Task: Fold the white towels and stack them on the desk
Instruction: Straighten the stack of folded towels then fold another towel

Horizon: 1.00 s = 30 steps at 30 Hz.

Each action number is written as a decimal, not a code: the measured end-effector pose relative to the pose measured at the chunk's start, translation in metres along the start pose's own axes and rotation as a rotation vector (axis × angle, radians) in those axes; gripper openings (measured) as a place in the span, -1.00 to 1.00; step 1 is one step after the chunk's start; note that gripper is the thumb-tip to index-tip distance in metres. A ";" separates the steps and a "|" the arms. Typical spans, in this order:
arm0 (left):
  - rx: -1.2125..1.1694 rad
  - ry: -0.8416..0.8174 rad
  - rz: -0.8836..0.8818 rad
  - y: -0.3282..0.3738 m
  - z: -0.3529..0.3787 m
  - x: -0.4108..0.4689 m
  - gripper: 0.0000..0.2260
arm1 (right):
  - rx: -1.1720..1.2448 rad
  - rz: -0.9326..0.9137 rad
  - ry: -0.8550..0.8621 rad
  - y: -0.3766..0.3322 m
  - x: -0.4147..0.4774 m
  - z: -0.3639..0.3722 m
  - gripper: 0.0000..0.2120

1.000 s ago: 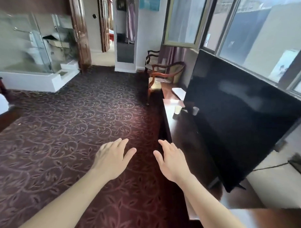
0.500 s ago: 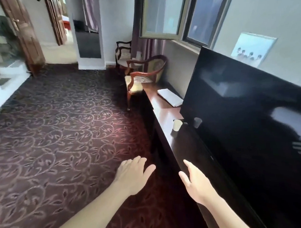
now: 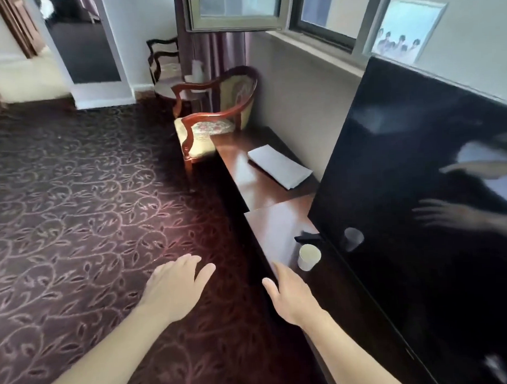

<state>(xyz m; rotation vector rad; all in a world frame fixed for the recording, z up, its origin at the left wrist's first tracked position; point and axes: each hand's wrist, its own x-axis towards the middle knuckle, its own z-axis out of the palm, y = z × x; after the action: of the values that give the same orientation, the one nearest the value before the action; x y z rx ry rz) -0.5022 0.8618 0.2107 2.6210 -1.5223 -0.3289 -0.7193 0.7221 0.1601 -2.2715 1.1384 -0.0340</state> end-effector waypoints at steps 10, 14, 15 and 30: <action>-0.035 -0.056 0.094 -0.062 -0.036 0.264 -0.43 | 0.027 0.051 0.046 -0.067 0.248 -0.047 -0.44; -0.032 -0.174 0.192 -0.067 -0.047 0.366 -0.44 | 0.059 0.196 0.083 -0.073 0.319 -0.058 -0.45; -0.018 -0.195 0.228 -0.066 -0.046 0.389 -0.43 | 0.072 0.225 0.097 -0.074 0.333 -0.060 -0.45; 0.026 -0.426 0.362 -0.033 -0.029 0.672 -0.02 | 0.158 0.555 0.024 0.041 0.638 -0.075 -0.36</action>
<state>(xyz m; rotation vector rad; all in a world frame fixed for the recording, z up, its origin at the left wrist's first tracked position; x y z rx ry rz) -0.1452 0.2952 0.1394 2.3213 -2.0928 -0.8763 -0.3654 0.1947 0.0533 -1.7584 1.6756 0.0652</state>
